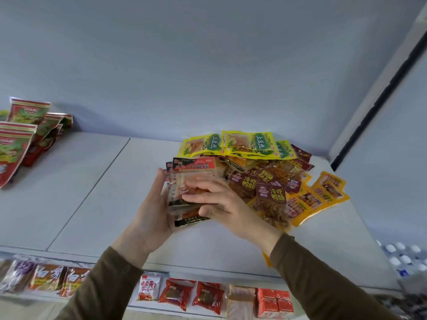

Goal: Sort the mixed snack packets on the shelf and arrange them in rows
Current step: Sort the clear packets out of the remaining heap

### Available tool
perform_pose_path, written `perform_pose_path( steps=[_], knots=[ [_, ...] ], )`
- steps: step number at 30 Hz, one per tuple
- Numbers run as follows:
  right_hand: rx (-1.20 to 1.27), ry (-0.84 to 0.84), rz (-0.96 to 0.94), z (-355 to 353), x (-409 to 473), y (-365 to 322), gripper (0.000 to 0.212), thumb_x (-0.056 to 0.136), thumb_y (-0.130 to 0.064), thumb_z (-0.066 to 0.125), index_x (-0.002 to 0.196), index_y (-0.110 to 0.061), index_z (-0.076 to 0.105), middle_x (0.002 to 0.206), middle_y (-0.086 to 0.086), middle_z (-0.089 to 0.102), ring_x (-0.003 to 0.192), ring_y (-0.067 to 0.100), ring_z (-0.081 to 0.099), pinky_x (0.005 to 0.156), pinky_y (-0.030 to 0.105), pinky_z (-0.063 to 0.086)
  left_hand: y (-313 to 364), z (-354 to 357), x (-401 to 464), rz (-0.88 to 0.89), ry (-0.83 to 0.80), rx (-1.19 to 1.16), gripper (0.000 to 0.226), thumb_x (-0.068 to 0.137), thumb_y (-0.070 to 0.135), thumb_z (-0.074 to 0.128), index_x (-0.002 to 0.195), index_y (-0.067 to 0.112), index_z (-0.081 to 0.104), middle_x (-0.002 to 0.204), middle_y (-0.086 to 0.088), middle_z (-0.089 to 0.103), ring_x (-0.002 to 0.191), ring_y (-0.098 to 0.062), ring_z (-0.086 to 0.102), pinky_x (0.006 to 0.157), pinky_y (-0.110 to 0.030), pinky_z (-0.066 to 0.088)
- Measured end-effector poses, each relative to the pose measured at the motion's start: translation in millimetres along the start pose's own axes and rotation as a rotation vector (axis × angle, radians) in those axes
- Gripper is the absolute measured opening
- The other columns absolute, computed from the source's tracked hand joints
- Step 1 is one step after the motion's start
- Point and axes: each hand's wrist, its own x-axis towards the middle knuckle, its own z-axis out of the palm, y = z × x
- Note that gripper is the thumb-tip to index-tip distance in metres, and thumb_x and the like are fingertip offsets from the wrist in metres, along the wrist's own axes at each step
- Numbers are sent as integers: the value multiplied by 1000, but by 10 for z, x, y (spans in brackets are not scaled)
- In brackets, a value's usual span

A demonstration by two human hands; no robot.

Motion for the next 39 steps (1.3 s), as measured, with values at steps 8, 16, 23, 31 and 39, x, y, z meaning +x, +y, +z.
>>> perform_pose_path(
  steps=[8, 16, 23, 31, 39],
  knots=[
    [512, 30, 220, 126, 39, 18, 65, 94, -66, 43, 142, -22, 41, 152, -8, 45, 145, 8, 39, 106, 16, 41, -95, -106, -52, 32, 113, 7, 52, 88, 17, 72, 137, 8, 59, 125, -20, 71, 102, -31, 74, 78, -40, 64],
    [-228, 78, 374, -255, 401, 413, 71, 93, -55, 62, 153, -27, 36, 156, -8, 39, 141, 7, 34, 114, 31, 32, 45, -437, -178, 151, 253, 22, 54, 82, 16, 75, 134, 24, 65, 126, -8, 74, 100, -22, 76, 72, -30, 64],
    [-730, -198, 348, 28, 697, 681, 100, 86, -77, 50, 161, -23, 15, 168, 8, 16, 155, 29, 10, 124, 45, 20, 68, -482, -210, 179, 317, 57, 57, 76, 18, 76, 131, 25, 65, 116, -7, 77, 84, -19, 78, 59, -26, 60],
    [-899, -43, 113, -70, 676, 746, 35, 105, -45, 41, 114, -28, 71, 119, -9, 70, 112, 18, 63, 74, 35, 56, 23, -439, -203, 147, 288, 12, 53, 79, 19, 76, 131, 24, 64, 116, -8, 77, 88, -25, 78, 61, -29, 61],
    [-944, -163, 211, 3, 486, 761, 61, 100, -61, 38, 155, -36, 29, 164, 6, 30, 149, 27, 29, 91, 49, 57, -13, -377, -132, 144, 271, -5, 50, 81, 19, 76, 129, 25, 64, 117, -9, 77, 90, -26, 78, 63, -29, 62]
  ],
)
